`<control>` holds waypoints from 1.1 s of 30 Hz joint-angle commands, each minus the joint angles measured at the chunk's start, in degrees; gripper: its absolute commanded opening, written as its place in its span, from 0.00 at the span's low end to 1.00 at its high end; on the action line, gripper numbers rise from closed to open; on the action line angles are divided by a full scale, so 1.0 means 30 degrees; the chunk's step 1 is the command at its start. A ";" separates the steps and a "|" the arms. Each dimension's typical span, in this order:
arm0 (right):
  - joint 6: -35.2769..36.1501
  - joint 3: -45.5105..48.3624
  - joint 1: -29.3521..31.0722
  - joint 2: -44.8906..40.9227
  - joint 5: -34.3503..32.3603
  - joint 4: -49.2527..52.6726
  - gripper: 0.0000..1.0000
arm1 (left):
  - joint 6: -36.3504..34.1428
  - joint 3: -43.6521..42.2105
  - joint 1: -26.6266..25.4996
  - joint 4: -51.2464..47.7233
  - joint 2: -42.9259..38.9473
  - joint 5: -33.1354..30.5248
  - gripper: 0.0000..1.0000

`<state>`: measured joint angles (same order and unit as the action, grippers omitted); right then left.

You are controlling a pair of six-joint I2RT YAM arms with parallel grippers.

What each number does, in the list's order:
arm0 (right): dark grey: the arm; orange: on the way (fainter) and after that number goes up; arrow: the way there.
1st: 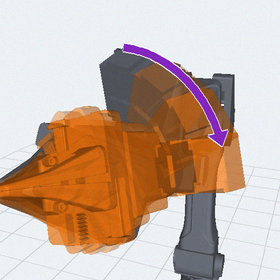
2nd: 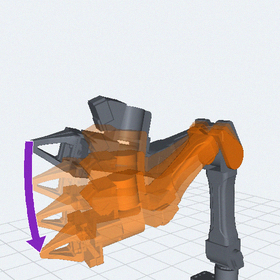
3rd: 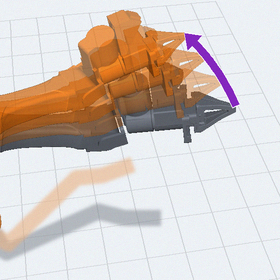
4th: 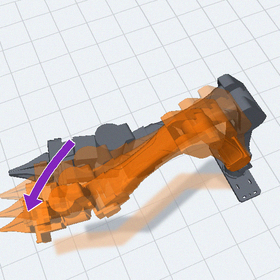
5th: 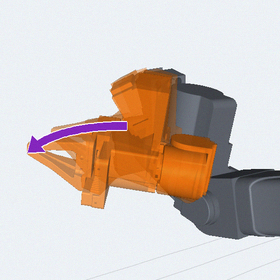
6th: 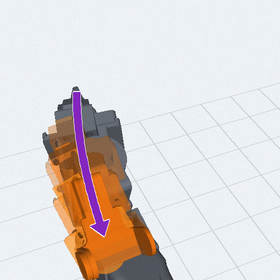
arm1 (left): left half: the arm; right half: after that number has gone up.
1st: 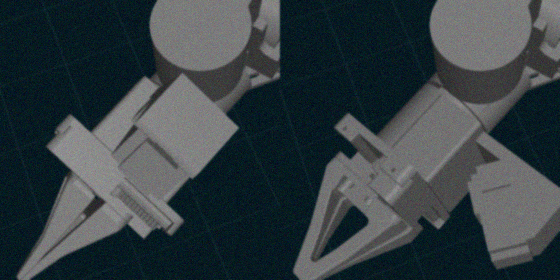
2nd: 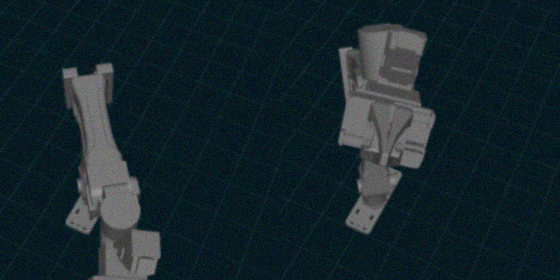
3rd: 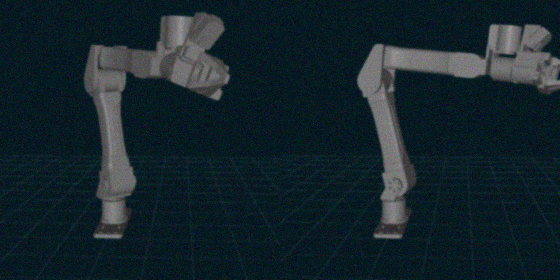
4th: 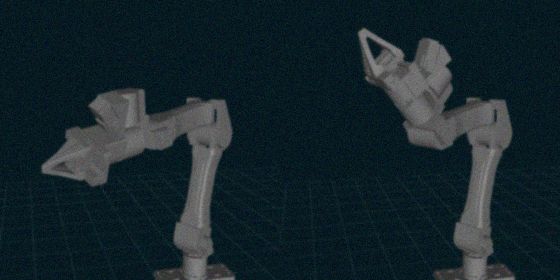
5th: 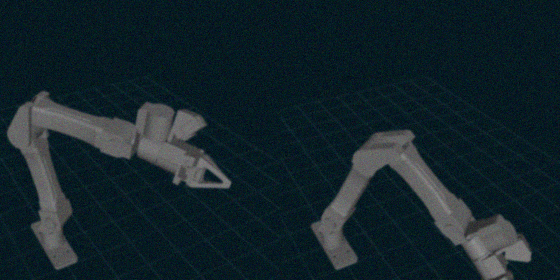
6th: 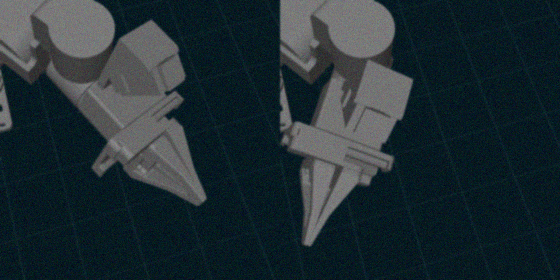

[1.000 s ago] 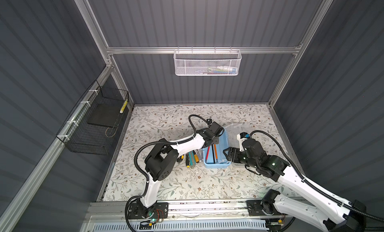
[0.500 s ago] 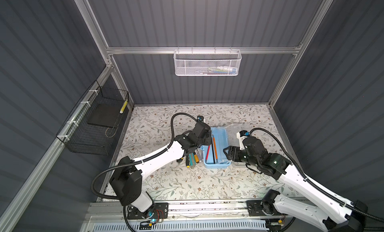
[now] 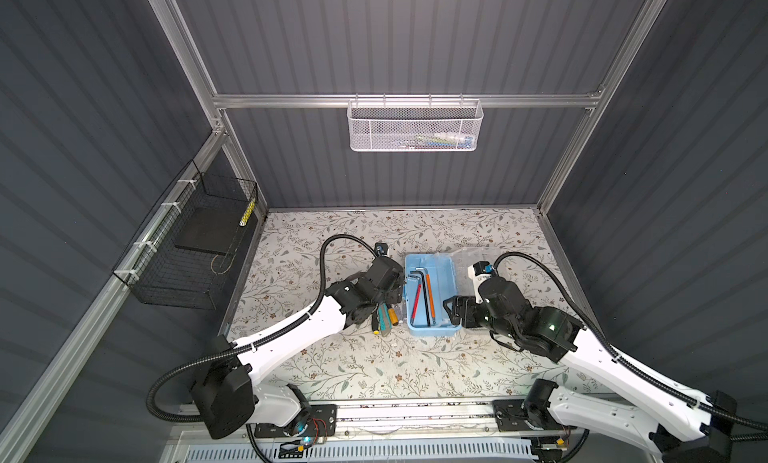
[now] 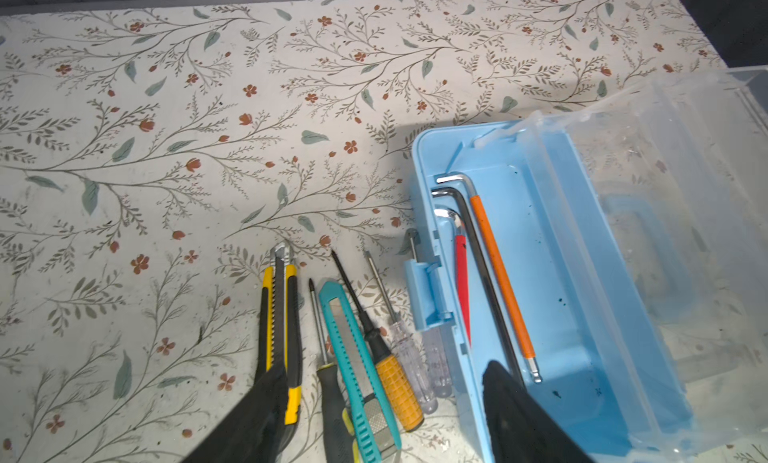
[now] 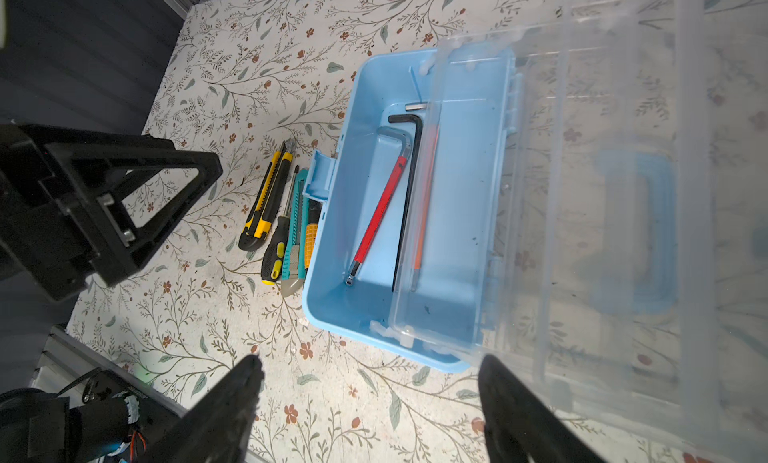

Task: Pack the tool kit
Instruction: 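Move the left gripper back over the yellow utility knife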

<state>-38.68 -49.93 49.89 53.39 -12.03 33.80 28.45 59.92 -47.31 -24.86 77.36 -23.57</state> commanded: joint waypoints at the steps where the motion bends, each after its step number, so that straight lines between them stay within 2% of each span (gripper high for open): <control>1: -0.0292 -0.0602 0.1341 -0.0191 -0.2419 0.1369 0.81 | -0.0217 -0.1127 0.1310 -0.0760 -0.1024 0.0603 0.73; 6: -0.1414 -0.0714 0.3249 0.0364 -0.4016 0.2055 0.79 | -0.0291 -0.2156 0.2704 -0.0596 -0.1329 0.1278 0.68; 9: -0.1878 -0.0555 0.3809 0.0754 -0.4223 0.1839 0.79 | -0.0453 -0.2421 0.3039 -0.0329 -0.0909 0.1444 0.68; 22: -0.2050 -0.0068 0.4050 0.1537 -0.3841 0.0545 0.84 | -0.0449 -0.3176 0.3461 0.0532 -0.0354 0.2032 0.69; 33: -0.1907 0.0003 0.4041 0.2068 -0.4042 0.0222 0.84 | -0.0678 -0.3582 0.4683 0.1055 -0.0190 0.3315 0.69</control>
<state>-44.36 -50.54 61.67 59.53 -22.52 34.68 27.75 49.71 -34.11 -22.37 76.42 -15.20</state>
